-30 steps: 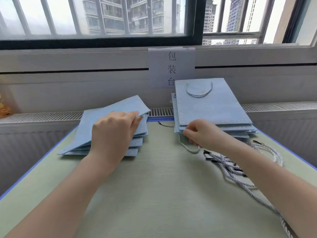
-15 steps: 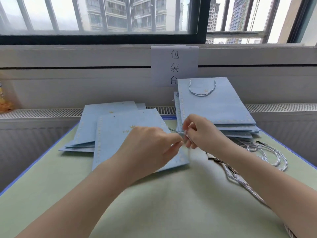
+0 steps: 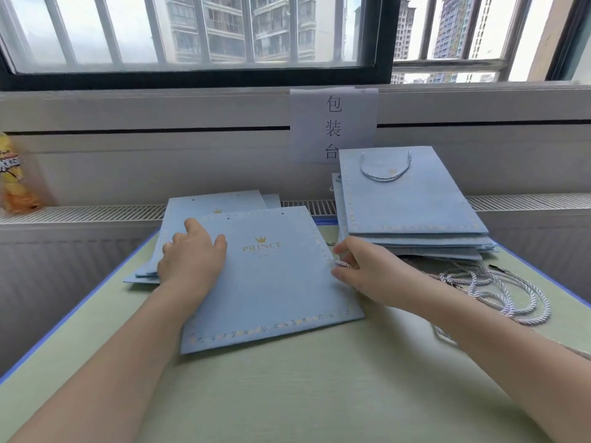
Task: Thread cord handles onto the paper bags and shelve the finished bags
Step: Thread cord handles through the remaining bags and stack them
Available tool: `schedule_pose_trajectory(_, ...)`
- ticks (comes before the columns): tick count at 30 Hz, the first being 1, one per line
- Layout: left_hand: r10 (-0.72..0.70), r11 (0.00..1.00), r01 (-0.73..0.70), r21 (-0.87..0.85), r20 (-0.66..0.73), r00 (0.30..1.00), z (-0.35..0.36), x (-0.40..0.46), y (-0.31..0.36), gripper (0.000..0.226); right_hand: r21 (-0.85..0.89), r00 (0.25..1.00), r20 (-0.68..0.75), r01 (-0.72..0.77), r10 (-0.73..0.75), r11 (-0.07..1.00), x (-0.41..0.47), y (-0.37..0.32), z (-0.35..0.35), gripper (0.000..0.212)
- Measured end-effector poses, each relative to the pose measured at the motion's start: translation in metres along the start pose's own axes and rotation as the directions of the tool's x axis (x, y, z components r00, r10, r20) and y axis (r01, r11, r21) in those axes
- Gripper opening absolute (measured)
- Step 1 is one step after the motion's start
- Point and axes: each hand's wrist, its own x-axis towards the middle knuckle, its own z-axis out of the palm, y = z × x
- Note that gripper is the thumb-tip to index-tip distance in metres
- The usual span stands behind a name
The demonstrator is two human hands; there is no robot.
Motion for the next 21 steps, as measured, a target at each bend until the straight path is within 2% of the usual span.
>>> schedule_pose_trajectory(4,-0.11,0.937,0.099,-0.336,-0.013,0.994,-0.008,0.011,-0.005,0.047,0.1,0.999,-0.018,-0.033,0.035,0.994,0.003,-0.001,-0.004,0.031)
schedule_pose_trajectory(6,-0.108,0.918,0.09,-0.386,-0.027,0.994,-0.011,0.014,-0.009,0.043,0.098,0.999,-0.008,-0.036,0.037,0.995,0.002,-0.002,-0.007,0.026)
schedule_pose_trajectory(8,-0.044,0.911,0.032,-0.412,-0.019,0.999,-0.012,0.014,-0.011,0.037,0.063,1.0,-0.024,-0.016,0.017,0.998,0.002,-0.002,-0.009,0.021)
schedule_pose_trajectory(10,0.014,0.898,-0.009,-0.44,0.007,1.0,-0.014,0.013,-0.009,0.043,0.097,0.997,-0.083,0.017,-0.009,0.995,0.004,-0.001,-0.011,0.015)
schedule_pose_trajectory(12,0.012,0.89,-0.008,-0.456,0.006,1.0,-0.016,0.012,-0.006,0.052,0.162,0.988,-0.15,0.051,-0.026,0.986,0.005,0.001,-0.015,0.019)
schedule_pose_trajectory(14,-0.026,0.908,0.019,-0.418,-0.012,1.0,-0.018,0.011,-0.005,0.055,0.198,0.976,-0.215,0.089,-0.045,0.976,0.006,0.002,-0.018,0.029)
schedule_pose_trajectory(16,-0.055,0.976,0.036,-0.216,-0.083,0.995,-0.018,0.007,-0.006,0.057,0.252,0.954,-0.286,0.164,-0.088,0.954,0.003,-0.001,-0.023,0.029)
schedule_pose_trajectory(18,-0.001,1.0,0.002,0.008,-0.182,0.983,-0.016,0.002,-0.005,0.048,0.361,0.923,-0.355,0.285,-0.151,0.888,0.0,-0.007,-0.027,0.027)
schedule_pose_trajectory(19,0.042,0.999,-0.038,0.025,-0.183,0.982,-0.015,0.0,-0.003,0.042,0.398,0.906,-0.383,0.339,-0.181,0.853,-0.003,-0.011,-0.029,0.028)
schedule_pose_trajectory(21,0.152,0.987,-0.155,-0.03,-0.093,0.984,-0.01,-0.002,0.005,0.033,0.424,0.87,-0.427,0.434,-0.247,0.795,-0.007,-0.017,-0.031,0.031)
